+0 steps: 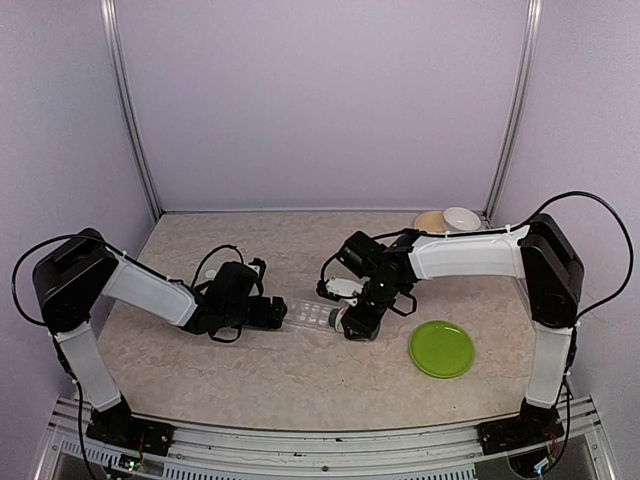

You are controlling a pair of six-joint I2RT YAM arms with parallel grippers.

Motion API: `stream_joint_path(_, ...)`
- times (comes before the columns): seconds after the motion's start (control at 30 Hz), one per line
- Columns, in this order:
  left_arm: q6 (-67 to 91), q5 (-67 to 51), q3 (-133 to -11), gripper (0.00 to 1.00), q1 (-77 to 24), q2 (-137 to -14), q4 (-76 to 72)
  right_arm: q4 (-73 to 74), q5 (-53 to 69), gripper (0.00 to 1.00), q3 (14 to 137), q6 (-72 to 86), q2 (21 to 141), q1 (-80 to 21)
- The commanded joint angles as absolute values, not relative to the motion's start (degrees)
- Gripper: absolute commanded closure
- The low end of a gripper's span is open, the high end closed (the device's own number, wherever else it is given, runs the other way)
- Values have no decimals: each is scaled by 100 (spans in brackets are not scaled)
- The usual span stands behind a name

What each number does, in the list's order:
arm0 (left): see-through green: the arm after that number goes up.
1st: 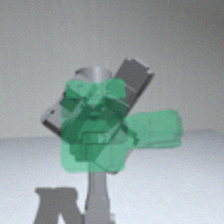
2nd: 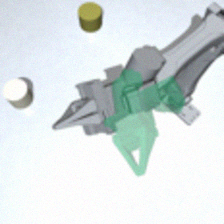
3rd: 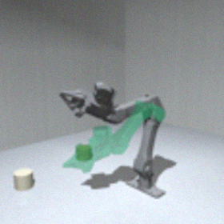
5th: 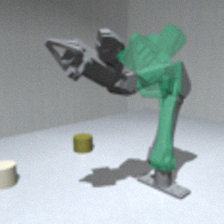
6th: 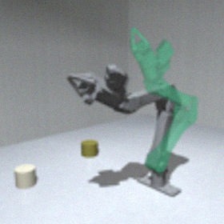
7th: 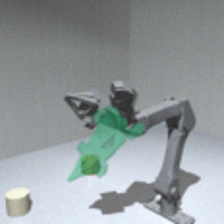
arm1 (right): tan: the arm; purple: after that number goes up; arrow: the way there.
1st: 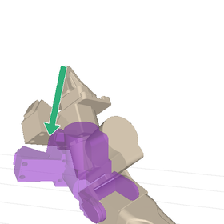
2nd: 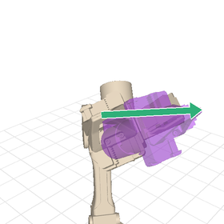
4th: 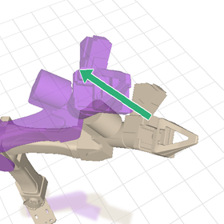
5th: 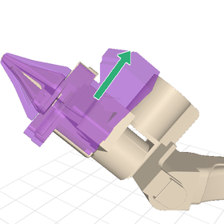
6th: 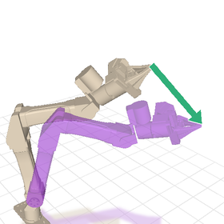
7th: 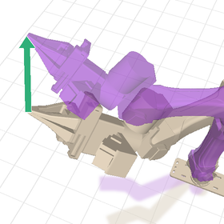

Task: Sort the pills into containers
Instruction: Pour the pill into the compartment of the pill container.

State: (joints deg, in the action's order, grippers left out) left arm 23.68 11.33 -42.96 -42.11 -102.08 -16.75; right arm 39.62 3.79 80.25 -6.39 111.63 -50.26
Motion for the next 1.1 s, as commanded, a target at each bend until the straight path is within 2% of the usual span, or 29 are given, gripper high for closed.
stream_joint_path(0.0,2392,1103,-4180,3,-4241,-10253,-1778,4318,256,78,8197,-665,11333,-5101)
stream_joint_path(1.07,2451,1038,-4027,3,-4269,-10215,-1910,4705,215,78,8485,-807,11383,-5130)
